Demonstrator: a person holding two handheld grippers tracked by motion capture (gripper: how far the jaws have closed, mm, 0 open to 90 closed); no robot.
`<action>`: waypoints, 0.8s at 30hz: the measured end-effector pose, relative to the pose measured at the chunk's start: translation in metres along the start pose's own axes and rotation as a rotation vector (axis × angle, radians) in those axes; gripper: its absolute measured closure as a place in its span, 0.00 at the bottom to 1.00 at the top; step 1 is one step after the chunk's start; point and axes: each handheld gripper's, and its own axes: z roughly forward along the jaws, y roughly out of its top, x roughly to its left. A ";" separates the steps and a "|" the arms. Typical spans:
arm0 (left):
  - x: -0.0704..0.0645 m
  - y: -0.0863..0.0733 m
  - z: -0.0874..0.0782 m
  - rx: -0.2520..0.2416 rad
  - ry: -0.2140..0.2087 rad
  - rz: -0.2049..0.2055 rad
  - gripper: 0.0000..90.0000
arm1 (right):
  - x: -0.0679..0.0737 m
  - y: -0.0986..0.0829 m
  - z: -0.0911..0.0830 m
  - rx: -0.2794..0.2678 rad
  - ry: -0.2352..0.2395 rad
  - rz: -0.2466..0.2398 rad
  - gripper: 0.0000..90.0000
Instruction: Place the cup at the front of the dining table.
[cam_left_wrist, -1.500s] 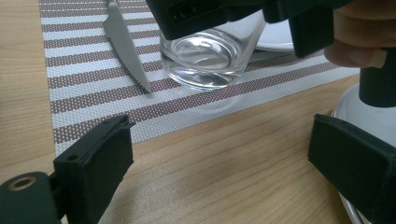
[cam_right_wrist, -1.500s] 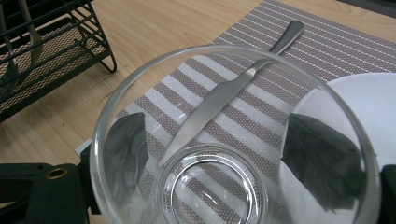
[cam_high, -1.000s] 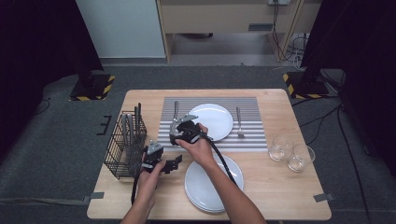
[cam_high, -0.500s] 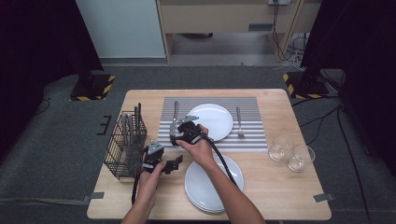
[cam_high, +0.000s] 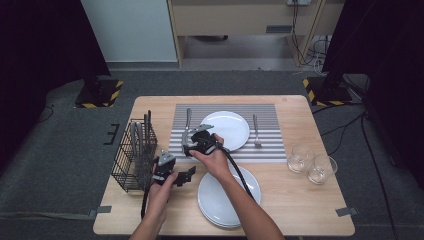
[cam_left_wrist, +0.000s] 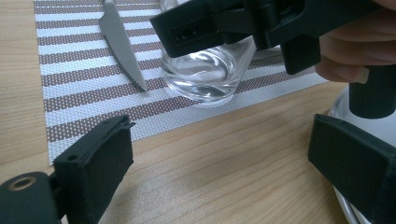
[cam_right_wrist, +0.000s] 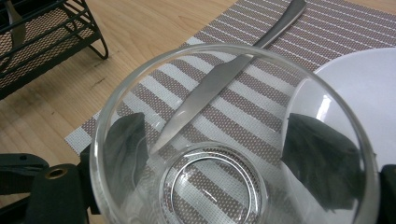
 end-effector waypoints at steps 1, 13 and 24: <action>0.000 0.000 0.000 0.000 0.000 -0.001 0.07 | 0.000 0.000 0.000 0.001 0.001 0.000 0.22; 0.000 0.000 0.001 0.000 -0.005 -0.001 0.07 | -0.002 0.000 0.000 0.001 -0.001 -0.003 0.22; -0.001 0.000 0.001 0.002 -0.004 0.001 0.07 | -0.002 -0.001 -0.001 0.005 0.002 -0.002 0.22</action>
